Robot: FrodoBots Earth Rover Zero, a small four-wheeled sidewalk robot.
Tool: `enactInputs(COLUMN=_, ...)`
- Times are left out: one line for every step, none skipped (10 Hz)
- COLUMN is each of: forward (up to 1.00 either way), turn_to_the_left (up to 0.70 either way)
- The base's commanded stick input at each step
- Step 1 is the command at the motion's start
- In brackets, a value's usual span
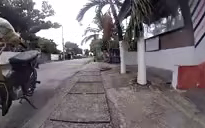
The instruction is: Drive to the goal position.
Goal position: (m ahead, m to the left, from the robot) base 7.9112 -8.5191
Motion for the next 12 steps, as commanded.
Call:
enactInputs(forward=0.70, turn_to_the_left=0.27)
enactInputs(forward=0.70, turn_to_the_left=0.27)
enactInputs(forward=0.70, turn_to_the_left=0.27)
enactInputs(forward=0.70, turn_to_the_left=0.14)
enactInputs(forward=0.70, turn_to_the_left=0.00)
enactInputs(forward=0.70, turn_to_the_left=0.00)
enactInputs(forward=0.55, turn_to_the_left=0.00)
enactInputs(forward=0.16, turn_to_the_left=0.00)
enactInputs(forward=0.00, turn_to_the_left=0.00)
enactInputs(forward=0.00, turn_to_the_left=0.00)
enactInputs(forward=0.00, turn_to_the_left=0.00)
enactInputs(forward=0.00, turn_to_the_left=0.00)
